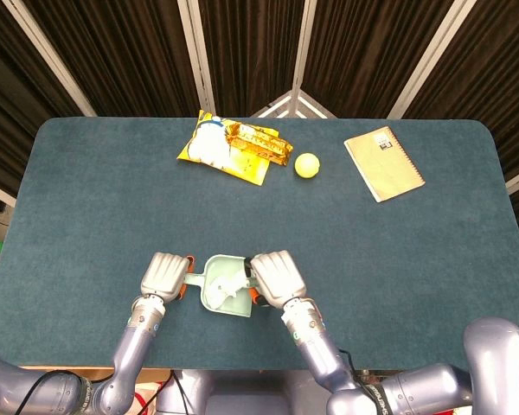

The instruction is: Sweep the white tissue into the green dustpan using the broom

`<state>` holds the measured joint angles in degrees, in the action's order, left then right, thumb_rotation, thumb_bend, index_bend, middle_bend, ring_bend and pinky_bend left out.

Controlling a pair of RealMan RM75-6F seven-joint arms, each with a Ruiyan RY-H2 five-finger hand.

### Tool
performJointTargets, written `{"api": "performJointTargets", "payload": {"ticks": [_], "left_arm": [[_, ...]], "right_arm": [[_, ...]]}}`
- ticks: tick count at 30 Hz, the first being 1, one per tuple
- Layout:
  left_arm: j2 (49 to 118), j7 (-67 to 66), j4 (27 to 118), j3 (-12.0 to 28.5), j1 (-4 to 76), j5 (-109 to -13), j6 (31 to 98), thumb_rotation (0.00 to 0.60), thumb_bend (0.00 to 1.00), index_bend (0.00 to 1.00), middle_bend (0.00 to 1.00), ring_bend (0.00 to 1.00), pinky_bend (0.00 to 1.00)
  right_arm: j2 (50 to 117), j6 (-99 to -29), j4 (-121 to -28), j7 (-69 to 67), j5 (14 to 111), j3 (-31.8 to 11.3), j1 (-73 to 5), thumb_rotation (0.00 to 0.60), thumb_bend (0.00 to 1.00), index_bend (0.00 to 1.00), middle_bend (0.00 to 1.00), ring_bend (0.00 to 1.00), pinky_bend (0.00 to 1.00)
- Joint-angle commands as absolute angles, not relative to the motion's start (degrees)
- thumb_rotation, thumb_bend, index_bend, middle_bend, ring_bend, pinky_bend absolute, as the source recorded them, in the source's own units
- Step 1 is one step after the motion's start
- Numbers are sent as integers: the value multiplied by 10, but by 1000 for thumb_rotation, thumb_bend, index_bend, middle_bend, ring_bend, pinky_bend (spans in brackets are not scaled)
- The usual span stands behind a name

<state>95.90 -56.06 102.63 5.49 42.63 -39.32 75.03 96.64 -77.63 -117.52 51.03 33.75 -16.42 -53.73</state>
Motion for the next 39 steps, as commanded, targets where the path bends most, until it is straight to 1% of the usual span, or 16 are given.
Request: {"api": "performJointTargets", "payload": {"ticks": [1, 7, 13, 20, 30, 36, 38, 39], "left_arm": [[960, -560, 1025, 55, 426, -393, 750, 600, 647, 669, 1000, 1000, 1000], [964, -556, 1019, 56, 427, -392, 749, 600, 647, 669, 1000, 1000, 1000], [970, -555, 1015, 58, 428, -392, 749, 600, 647, 669, 1000, 1000, 1000], [972, -556, 1014, 57, 428, -392, 751, 600, 647, 669, 1000, 1000, 1000], [968, -558, 1016, 57, 428, -393, 754, 600, 647, 662, 1000, 1000, 1000], [970, -560, 1018, 55, 428, -394, 756, 600, 646, 656, 997, 1000, 1000], [971, -561, 1019, 54, 428, -394, 757, 600, 622, 636, 991, 1000, 1000], [972, -561, 1019, 53, 427, -394, 757, 600, 564, 603, 985, 998, 1000]], "right_arm": [[979, -781, -1179, 503, 326, -185, -547, 600, 406, 766, 883, 913, 814], [992, -790, -1191, 495, 312, -214, -562, 600, 406, 767, 883, 914, 815], [990, -799, -1193, 496, 312, -223, -570, 600, 407, 766, 883, 914, 815], [972, -806, -1175, 498, 327, -212, -569, 600, 409, 766, 883, 914, 814], [935, -809, -1150, 489, 342, -209, -556, 600, 410, 766, 883, 913, 814], [915, -806, -1133, 486, 354, -196, -547, 600, 411, 766, 883, 913, 815], [910, -806, -1128, 485, 358, -192, -544, 600, 410, 766, 883, 914, 813], [908, -805, -1124, 484, 361, -188, -542, 600, 410, 766, 883, 914, 814]]}}
